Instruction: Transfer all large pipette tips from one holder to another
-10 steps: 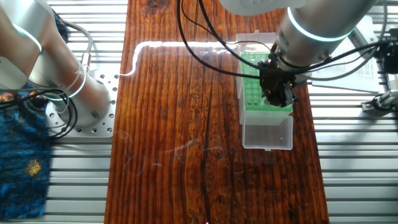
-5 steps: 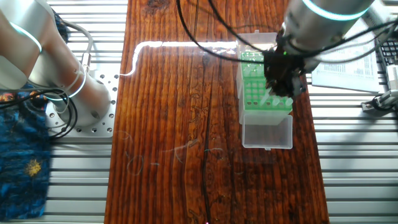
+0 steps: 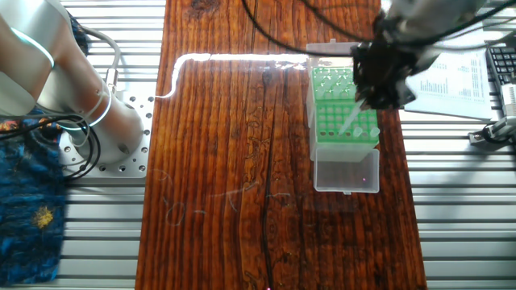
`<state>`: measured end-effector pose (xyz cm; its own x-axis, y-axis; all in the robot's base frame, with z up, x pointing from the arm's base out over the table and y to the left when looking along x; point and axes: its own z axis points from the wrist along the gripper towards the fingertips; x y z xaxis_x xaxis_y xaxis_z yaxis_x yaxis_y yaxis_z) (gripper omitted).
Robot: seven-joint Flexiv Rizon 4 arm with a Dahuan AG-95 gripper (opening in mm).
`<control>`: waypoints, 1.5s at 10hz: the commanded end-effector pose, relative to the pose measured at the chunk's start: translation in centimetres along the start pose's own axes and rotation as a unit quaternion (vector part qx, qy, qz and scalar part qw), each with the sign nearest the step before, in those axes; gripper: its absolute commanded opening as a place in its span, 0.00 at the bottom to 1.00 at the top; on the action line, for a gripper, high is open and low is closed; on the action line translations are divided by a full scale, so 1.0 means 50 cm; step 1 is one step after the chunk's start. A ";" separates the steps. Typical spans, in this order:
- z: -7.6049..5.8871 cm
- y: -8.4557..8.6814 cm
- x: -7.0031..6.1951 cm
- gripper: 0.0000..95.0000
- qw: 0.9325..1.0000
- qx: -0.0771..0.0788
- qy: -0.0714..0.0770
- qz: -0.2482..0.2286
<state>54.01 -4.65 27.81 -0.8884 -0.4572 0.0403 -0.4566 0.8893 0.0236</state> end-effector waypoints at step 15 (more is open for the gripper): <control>-0.123 0.237 -0.216 0.00 0.980 0.032 -0.024 -0.196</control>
<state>58.39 10.03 33.84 -0.6698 -0.7425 -0.0032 -0.7420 0.6695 -0.0342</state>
